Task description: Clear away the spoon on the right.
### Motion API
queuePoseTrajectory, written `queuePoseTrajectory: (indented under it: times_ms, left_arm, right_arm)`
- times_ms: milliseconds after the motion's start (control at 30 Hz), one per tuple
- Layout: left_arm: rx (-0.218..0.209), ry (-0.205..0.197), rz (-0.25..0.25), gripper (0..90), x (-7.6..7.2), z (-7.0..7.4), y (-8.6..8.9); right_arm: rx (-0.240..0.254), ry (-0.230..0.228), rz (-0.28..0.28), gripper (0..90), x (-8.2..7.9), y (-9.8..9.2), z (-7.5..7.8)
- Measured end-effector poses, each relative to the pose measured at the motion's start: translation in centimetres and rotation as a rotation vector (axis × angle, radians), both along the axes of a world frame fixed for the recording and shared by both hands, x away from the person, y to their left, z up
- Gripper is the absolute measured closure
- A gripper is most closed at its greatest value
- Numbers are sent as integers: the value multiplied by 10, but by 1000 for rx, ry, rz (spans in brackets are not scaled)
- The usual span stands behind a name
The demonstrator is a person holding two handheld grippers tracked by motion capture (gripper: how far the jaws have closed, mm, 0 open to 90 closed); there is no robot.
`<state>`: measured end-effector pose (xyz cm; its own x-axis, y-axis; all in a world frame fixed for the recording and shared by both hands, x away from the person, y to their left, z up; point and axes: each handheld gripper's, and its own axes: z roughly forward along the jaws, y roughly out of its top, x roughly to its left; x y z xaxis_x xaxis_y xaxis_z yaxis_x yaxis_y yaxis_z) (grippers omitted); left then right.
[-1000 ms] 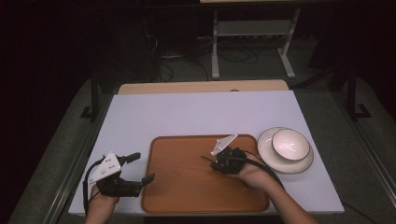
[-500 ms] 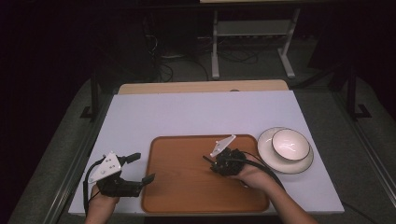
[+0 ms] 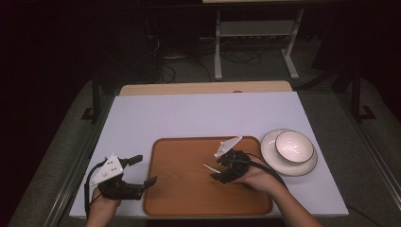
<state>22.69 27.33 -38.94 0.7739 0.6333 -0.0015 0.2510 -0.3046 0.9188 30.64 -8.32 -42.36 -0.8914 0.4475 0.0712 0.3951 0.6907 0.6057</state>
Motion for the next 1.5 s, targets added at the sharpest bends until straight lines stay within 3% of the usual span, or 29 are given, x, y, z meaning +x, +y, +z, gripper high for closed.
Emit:
queuePoseTrajectory:
  times_ms: [100,267,500,667,767,1167,1500]
  left_arm:
    - [1,1,1,137,0,0,0]
    - [2,-1,-2,137,-1,0,0]
    - [8,1,-4,137,-1,0,1]
    - [0,-4,4,137,-2,1,3]
    - [-2,-7,7,137,-3,1,3]
    - [-11,-10,9,137,-3,2,4]
    - [-7,-11,11,137,-4,2,4]
  right_arm:
    - [56,-14,-15,267,-1,-6,5]
    - [149,2,-30,171,-1,-16,11]
    - [207,-43,-31,81,-6,-28,20]
    - [257,-110,-50,57,-14,-40,34]
    - [277,-127,-58,57,-17,-46,38]
    - [447,-248,-171,63,-39,-102,61]
    - [551,-299,-250,68,-56,-141,62]
